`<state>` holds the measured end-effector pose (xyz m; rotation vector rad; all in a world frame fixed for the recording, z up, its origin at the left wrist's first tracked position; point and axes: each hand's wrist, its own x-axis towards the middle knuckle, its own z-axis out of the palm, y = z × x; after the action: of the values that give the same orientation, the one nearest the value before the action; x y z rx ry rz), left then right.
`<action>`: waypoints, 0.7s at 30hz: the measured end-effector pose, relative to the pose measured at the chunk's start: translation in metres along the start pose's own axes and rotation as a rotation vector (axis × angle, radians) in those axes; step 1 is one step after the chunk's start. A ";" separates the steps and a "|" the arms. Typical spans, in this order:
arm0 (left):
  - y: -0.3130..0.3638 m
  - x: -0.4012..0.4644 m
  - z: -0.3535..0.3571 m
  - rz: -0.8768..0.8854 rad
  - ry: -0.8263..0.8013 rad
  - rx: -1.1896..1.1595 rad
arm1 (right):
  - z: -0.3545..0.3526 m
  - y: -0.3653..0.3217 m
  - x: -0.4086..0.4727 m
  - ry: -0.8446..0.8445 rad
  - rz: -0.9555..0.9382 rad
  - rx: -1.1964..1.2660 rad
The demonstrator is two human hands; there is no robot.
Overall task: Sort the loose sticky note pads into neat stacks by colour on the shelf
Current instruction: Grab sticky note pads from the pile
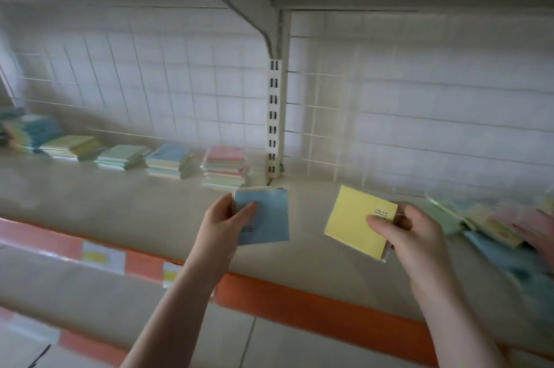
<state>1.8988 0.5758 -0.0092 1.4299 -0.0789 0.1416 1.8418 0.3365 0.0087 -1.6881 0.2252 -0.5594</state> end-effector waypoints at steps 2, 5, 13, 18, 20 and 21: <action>0.003 0.022 -0.041 -0.006 0.008 -0.005 | 0.044 -0.005 -0.001 0.004 0.002 0.018; 0.009 0.053 -0.097 -0.018 0.036 -0.025 | 0.106 -0.015 -0.001 -0.011 0.001 0.049; 0.022 0.105 -0.182 -0.054 0.097 0.008 | 0.209 -0.042 0.009 -0.070 0.022 0.106; 0.031 0.137 -0.198 -0.075 0.125 0.057 | 0.238 -0.052 0.020 -0.093 0.028 0.161; 0.036 0.153 -0.199 -0.090 0.127 0.077 | 0.244 -0.054 0.024 -0.106 0.028 0.167; 0.040 0.161 -0.200 -0.095 0.126 0.084 | 0.246 -0.055 0.026 -0.108 0.029 0.171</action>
<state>2.0463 0.7868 0.0242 1.5025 0.0999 0.1577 1.9739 0.5501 0.0436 -1.5411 0.1201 -0.4514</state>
